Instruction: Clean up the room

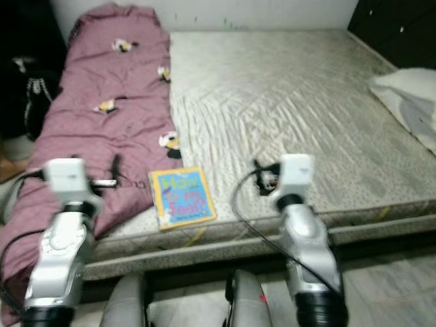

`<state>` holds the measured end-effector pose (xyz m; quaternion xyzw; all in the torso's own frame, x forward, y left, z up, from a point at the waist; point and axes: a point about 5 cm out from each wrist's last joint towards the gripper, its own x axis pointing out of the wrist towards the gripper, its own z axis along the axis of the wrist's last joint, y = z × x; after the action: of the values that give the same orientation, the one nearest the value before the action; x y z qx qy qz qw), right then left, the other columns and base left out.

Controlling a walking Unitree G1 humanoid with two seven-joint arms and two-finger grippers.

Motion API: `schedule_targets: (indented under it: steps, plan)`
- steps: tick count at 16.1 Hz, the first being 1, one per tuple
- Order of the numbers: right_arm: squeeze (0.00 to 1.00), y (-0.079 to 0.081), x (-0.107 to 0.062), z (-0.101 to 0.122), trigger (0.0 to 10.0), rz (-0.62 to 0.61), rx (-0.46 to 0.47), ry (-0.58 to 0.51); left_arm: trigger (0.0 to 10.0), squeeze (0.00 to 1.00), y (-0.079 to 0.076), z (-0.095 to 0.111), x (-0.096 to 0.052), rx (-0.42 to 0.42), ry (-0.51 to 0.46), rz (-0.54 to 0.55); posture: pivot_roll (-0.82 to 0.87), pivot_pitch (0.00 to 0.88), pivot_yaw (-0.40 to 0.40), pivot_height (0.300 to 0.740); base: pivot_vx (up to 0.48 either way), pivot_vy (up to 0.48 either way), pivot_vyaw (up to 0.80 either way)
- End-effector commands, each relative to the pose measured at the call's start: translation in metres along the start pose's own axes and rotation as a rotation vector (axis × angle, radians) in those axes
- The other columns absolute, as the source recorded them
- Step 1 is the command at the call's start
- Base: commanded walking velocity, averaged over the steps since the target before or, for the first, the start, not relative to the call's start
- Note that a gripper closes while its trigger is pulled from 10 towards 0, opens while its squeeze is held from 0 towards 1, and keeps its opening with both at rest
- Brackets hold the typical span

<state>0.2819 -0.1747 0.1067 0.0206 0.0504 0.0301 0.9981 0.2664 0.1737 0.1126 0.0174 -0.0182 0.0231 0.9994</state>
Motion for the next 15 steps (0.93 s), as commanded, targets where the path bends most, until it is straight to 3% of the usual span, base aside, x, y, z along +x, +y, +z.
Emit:
schedule_targets:
  steps: [1,8,11,15]
  plan:
    - [0.00,0.006,0.001,0.003,10.0,0.021,0.005,-0.011,10.0,0.00,0.010,-0.001,-0.001,0.013,0.005,0.025,-0.03,0.000,-0.042,0.625,0.277,0.000,0.00]
    - [0.00,-0.002,-0.014,-0.002,10.0,0.013,-0.017,0.018,10.0,0.00,0.015,-0.005,-0.001,-0.008,0.024,0.075,-0.06,0.024,-0.063,0.625,0.392,0.000,0.00]
    - [0.00,-0.009,-0.021,-0.002,10.0,0.000,-0.039,0.036,10.0,0.00,0.015,-0.013,0.000,-0.046,0.093,0.089,-0.07,0.050,-0.064,0.625,0.000,0.000,0.00]
    - [0.00,-0.007,-0.028,-0.003,10.0,0.008,-0.048,0.048,10.0,0.00,0.028,-0.024,0.015,-0.115,0.184,0.164,-0.09,0.071,-0.068,0.575,0.000,0.000,0.00]
